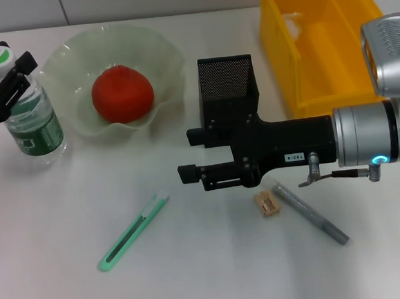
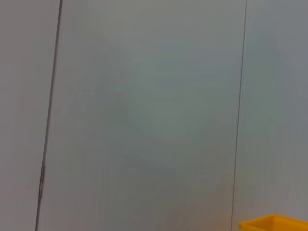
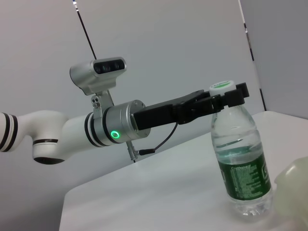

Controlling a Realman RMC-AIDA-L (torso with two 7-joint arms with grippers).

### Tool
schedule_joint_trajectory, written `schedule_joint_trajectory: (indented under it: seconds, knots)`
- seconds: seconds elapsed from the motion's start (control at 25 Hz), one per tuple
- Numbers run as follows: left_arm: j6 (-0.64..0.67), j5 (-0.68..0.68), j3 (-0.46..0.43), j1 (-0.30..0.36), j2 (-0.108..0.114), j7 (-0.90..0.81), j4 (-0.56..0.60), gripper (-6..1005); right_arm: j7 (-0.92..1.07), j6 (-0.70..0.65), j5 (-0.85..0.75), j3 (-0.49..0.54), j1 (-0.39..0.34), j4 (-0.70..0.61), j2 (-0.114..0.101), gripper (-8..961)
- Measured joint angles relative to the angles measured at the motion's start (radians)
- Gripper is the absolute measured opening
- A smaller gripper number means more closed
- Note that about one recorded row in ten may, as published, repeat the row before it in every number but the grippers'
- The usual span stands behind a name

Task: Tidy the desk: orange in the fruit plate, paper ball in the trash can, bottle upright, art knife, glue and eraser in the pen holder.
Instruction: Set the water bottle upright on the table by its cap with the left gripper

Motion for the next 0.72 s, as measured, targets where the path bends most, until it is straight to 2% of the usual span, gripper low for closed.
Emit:
schedule_joint_trajectory:
  seconds: [0.72]
  knots:
    - [-0.022,0.003,0.001,0.000,-0.012,0.026,-0.002,600,0.000,0.000,0.000,0.000,0.002,0.005,0.000,728]
